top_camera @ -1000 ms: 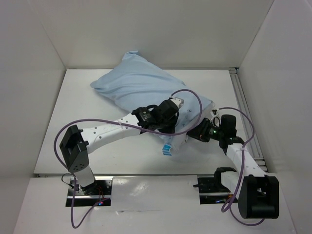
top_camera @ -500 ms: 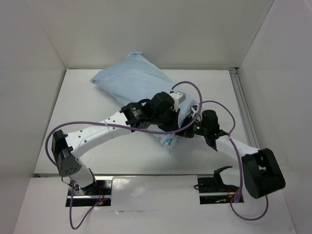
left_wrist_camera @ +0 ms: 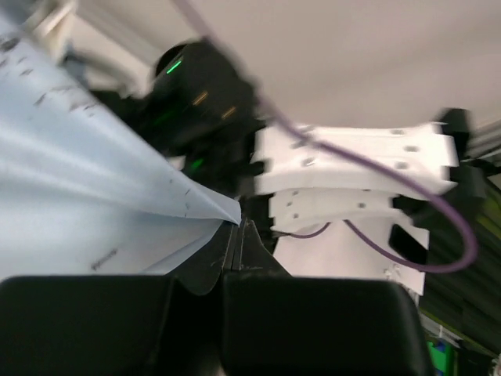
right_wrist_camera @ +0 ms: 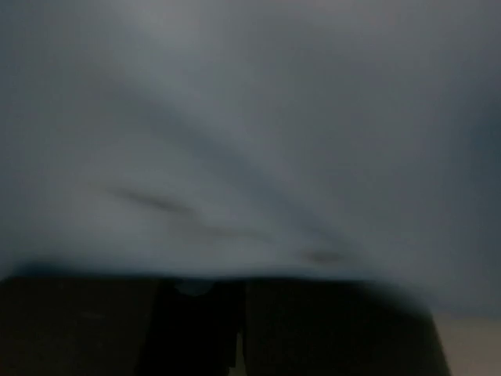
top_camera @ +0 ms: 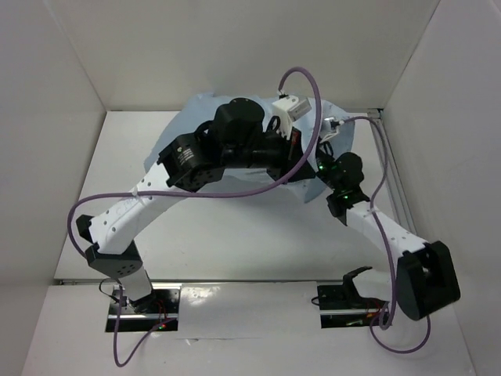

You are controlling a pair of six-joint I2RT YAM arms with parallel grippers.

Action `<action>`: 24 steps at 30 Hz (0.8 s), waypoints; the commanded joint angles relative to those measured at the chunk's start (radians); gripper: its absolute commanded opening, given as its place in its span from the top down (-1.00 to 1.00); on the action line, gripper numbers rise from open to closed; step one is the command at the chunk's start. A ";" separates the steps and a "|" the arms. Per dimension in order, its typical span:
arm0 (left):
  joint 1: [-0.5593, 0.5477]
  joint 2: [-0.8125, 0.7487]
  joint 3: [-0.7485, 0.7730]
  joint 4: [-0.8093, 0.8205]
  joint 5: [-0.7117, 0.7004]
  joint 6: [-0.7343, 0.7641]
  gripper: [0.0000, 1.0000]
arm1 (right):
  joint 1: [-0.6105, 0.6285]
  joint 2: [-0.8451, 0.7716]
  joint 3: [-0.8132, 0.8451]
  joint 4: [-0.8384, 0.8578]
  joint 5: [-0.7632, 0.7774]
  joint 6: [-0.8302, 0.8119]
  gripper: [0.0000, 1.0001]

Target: Put the pillow into the pillowcase

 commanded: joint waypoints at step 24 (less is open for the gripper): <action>0.233 -0.001 -0.144 0.184 0.345 -0.078 -0.97 | 0.139 -0.104 0.008 -0.987 0.650 -0.099 -0.43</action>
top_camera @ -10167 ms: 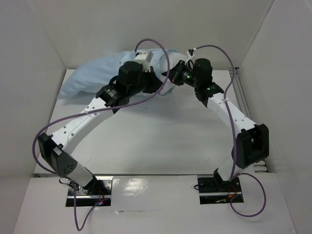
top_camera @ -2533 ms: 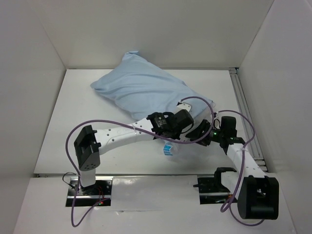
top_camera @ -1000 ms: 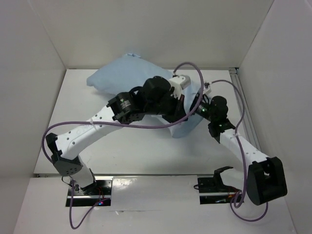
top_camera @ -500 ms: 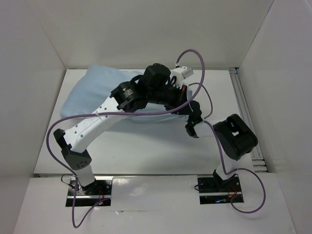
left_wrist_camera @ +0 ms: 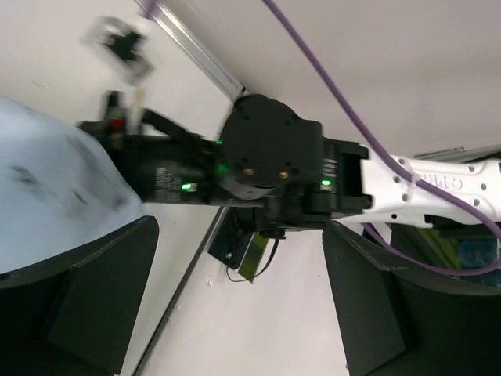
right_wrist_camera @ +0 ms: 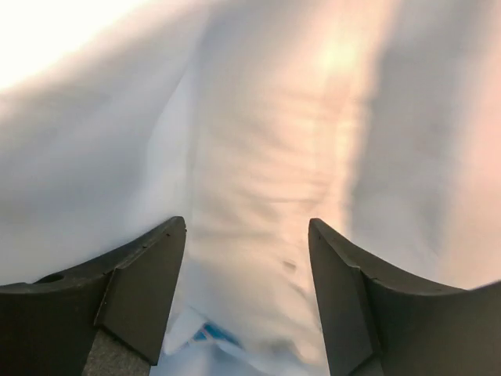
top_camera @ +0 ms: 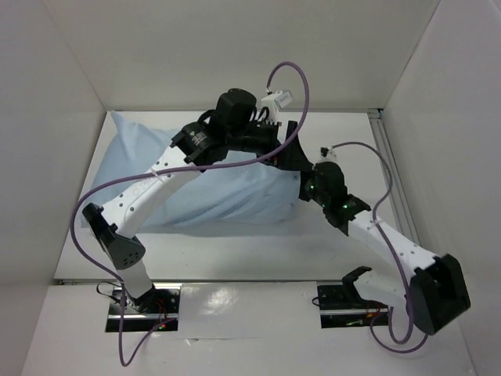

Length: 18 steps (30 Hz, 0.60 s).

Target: Put the pillow into the pillowcase

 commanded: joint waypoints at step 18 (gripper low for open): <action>0.534 -0.467 -0.479 -0.302 -0.671 0.033 -0.70 | -0.120 -0.147 0.269 -0.536 0.166 -0.244 -0.87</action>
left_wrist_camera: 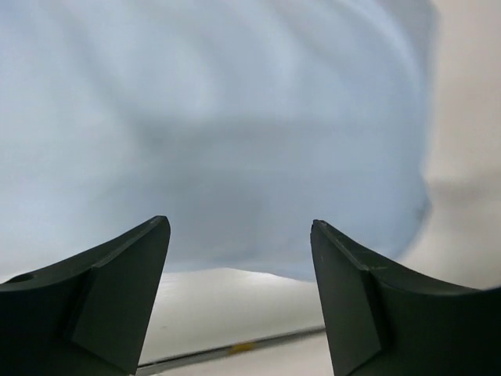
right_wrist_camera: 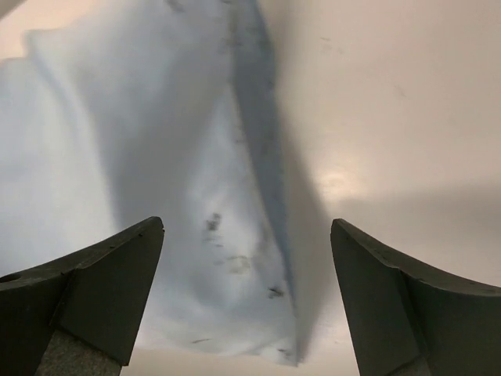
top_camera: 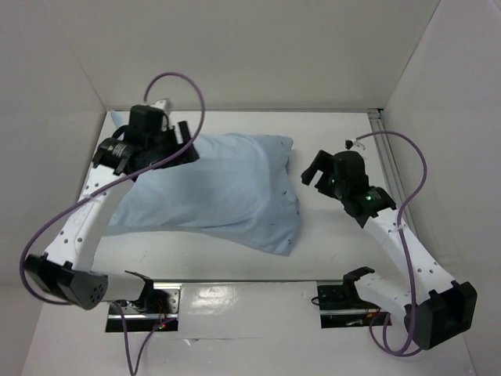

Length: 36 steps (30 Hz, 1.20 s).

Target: Put the pillow into the pillowcase

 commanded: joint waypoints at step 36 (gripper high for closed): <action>0.289 -0.156 0.002 0.130 0.190 0.087 -0.87 | -0.205 0.176 0.393 -0.044 0.155 -0.297 -1.00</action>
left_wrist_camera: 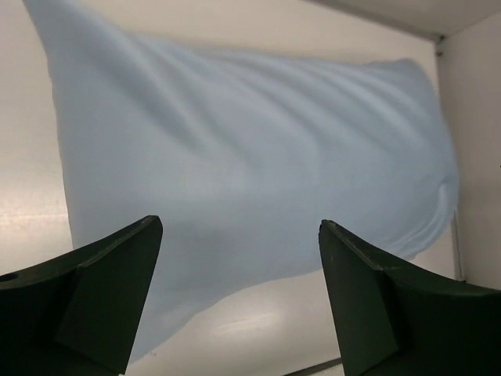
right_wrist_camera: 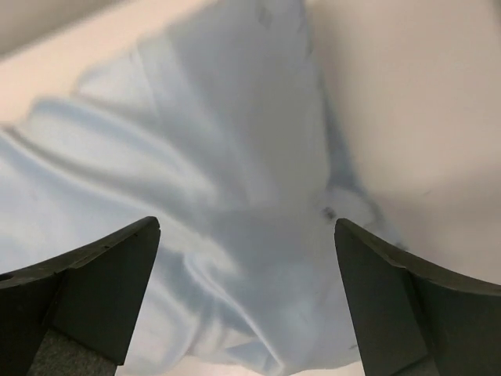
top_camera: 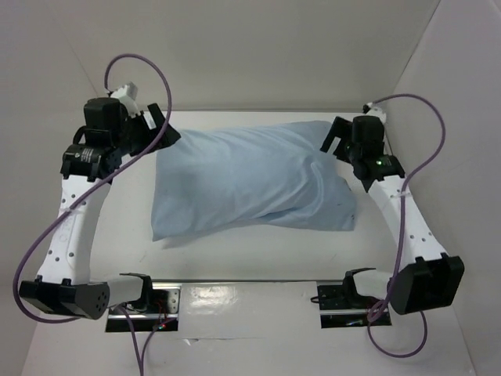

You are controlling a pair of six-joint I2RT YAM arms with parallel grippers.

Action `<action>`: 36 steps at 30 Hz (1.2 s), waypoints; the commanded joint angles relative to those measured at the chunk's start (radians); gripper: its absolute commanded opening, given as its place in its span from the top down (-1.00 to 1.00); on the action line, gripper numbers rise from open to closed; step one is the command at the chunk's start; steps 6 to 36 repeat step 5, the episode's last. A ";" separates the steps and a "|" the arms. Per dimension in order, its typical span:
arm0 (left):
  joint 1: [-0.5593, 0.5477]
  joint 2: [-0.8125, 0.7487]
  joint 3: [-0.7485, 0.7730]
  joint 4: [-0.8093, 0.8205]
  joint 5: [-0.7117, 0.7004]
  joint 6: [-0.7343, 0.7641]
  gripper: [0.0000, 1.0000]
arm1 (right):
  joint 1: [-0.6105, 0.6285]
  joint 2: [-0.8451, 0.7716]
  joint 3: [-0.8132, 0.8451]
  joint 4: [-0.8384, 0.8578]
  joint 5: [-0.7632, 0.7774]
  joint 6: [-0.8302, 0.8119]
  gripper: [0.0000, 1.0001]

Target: Put the pillow into the pillowcase

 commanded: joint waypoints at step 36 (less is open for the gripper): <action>-0.003 -0.094 0.129 0.018 -0.023 0.037 -0.95 | 0.007 -0.091 0.224 -0.225 0.393 -0.044 -1.00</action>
